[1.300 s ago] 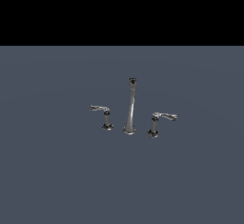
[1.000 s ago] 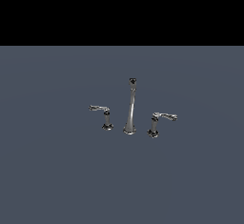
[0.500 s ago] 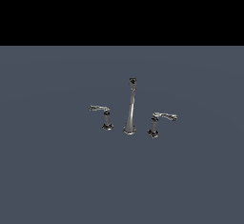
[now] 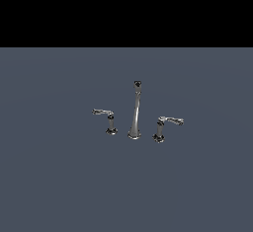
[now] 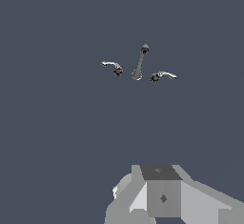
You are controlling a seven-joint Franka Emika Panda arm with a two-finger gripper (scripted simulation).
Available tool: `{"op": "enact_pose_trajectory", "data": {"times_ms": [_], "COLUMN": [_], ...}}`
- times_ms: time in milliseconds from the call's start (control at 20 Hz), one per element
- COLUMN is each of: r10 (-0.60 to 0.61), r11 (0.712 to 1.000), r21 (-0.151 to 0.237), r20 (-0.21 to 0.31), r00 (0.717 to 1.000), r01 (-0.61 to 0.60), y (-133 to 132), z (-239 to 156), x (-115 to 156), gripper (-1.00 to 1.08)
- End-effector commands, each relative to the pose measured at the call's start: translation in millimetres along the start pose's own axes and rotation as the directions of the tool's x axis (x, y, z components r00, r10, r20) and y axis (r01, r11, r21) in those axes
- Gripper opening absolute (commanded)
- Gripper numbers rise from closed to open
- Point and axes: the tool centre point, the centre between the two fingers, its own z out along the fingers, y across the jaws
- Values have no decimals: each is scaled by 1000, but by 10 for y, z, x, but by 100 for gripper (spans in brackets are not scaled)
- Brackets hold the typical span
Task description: Turn on the faucet by rotating a designated handle.
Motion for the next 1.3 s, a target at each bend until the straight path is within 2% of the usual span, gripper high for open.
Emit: {"op": "enact_pose_trajectory", "data": {"times_ms": [0, 350, 650, 950, 1250], "r10": [36, 187, 344, 501, 653], "r11": [999, 974, 917, 828, 707], "r21": [29, 118, 156, 148, 100], "r20": [12, 79, 160, 237, 289], "r00": [999, 979, 925, 832, 700], "r01": [-36, -196, -367, -541, -700], "y": [-54, -270, -471, -651, -796], "z": [77, 411, 794, 1232, 1716], "x": [112, 529, 894, 1219, 1499], "gripper": [-100, -100, -100, -100, -100]}}
